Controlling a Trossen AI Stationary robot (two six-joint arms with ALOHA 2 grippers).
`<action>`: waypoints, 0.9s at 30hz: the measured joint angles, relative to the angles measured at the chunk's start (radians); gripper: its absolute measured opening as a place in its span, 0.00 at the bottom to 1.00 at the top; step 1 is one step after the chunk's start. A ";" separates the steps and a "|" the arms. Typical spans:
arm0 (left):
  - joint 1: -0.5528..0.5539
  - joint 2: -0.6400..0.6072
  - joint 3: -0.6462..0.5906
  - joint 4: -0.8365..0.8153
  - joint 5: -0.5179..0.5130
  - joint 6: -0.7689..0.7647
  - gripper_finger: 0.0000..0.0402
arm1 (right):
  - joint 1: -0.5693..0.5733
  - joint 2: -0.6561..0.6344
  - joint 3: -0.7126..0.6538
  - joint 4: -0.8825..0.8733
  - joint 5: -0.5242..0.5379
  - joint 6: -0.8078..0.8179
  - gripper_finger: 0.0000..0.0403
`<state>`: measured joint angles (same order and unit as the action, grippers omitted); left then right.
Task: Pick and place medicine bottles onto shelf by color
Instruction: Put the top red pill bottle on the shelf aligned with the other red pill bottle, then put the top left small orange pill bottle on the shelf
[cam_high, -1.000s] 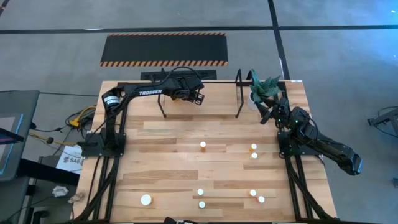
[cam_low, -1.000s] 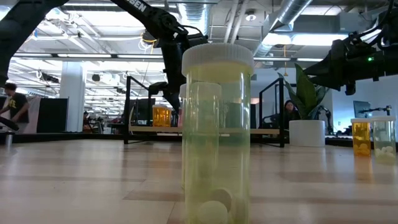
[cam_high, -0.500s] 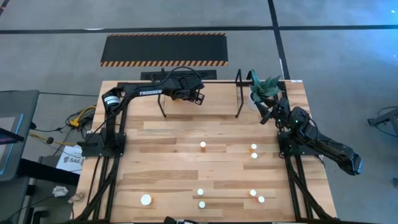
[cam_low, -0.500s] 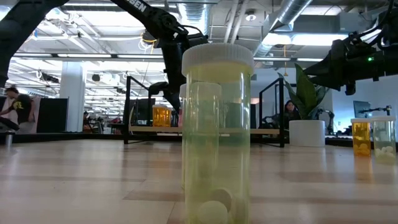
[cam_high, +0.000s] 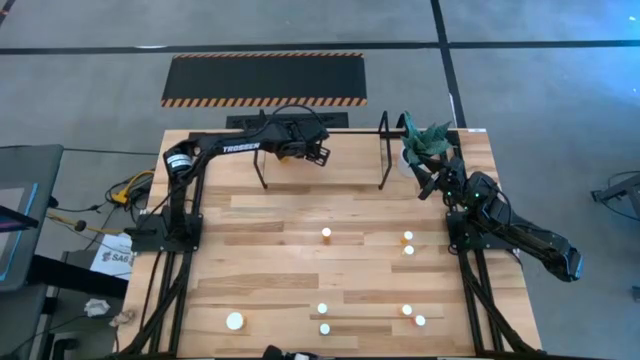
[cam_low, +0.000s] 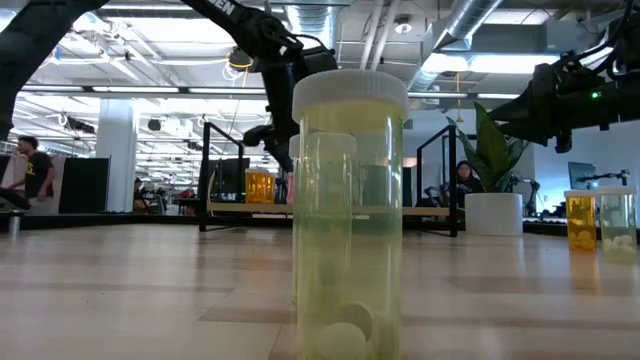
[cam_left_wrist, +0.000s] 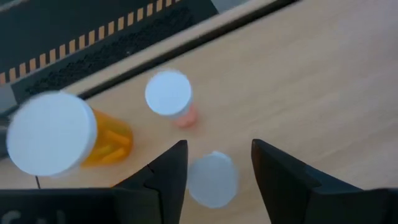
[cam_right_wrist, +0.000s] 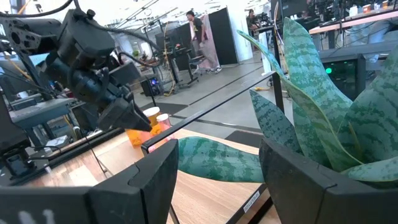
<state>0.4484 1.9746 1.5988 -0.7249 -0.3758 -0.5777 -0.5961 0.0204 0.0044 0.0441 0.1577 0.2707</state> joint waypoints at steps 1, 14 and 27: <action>0.001 0.000 0.004 -0.001 -0.002 0.007 0.43 | 0.000 0.000 0.000 0.000 0.000 0.000 0.62; 0.000 -0.087 0.010 0.007 -0.053 0.037 0.45 | 0.000 0.000 0.000 0.000 0.000 0.000 0.62; -0.134 -0.166 0.010 0.174 -0.045 0.222 0.45 | 0.000 0.000 0.000 0.000 0.000 0.000 0.62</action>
<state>0.3149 1.8085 1.6093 -0.5510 -0.4210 -0.3560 -0.5962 0.0202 0.0044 0.0444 0.1577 0.2707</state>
